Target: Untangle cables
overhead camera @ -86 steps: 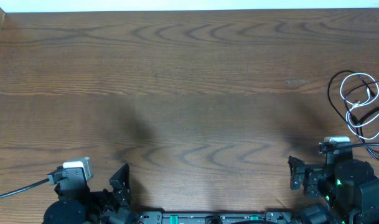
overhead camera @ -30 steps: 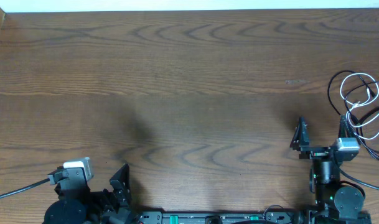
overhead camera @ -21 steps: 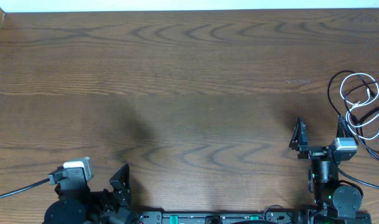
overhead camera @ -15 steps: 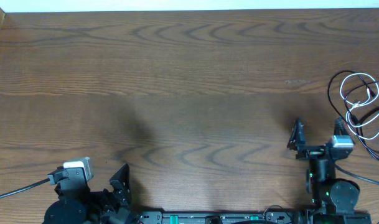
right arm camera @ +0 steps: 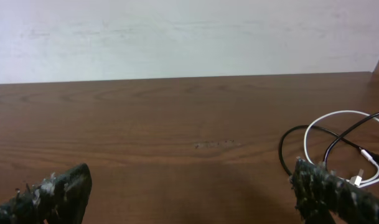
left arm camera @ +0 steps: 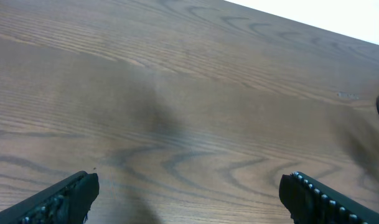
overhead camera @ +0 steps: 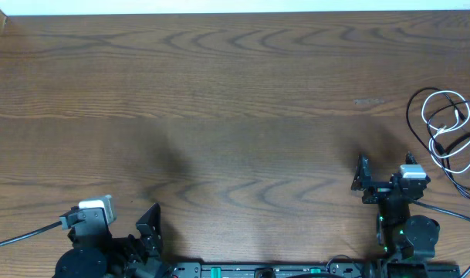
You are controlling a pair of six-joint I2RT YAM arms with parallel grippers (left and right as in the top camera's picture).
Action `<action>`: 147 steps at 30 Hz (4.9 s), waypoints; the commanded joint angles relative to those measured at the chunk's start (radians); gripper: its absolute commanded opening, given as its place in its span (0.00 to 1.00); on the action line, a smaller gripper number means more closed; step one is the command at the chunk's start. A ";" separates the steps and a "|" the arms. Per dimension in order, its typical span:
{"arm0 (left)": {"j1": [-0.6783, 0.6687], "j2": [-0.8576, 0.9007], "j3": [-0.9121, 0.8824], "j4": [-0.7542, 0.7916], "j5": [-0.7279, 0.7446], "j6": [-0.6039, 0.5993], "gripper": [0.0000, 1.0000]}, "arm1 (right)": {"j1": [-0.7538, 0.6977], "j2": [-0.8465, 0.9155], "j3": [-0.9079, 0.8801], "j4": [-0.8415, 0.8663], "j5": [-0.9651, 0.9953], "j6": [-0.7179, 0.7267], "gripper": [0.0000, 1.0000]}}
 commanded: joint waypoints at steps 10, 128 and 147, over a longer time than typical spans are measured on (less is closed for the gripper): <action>-0.003 -0.002 -0.003 0.001 -0.017 0.002 0.98 | 0.007 -0.007 -0.001 -0.004 -0.002 -0.016 0.99; 0.441 -0.309 -1.025 1.181 0.344 0.578 0.98 | 0.007 -0.007 -0.001 -0.004 -0.002 -0.016 0.99; 0.461 -0.309 -1.025 1.181 0.344 0.578 0.98 | 0.007 -0.007 -0.001 -0.004 -0.002 -0.016 0.99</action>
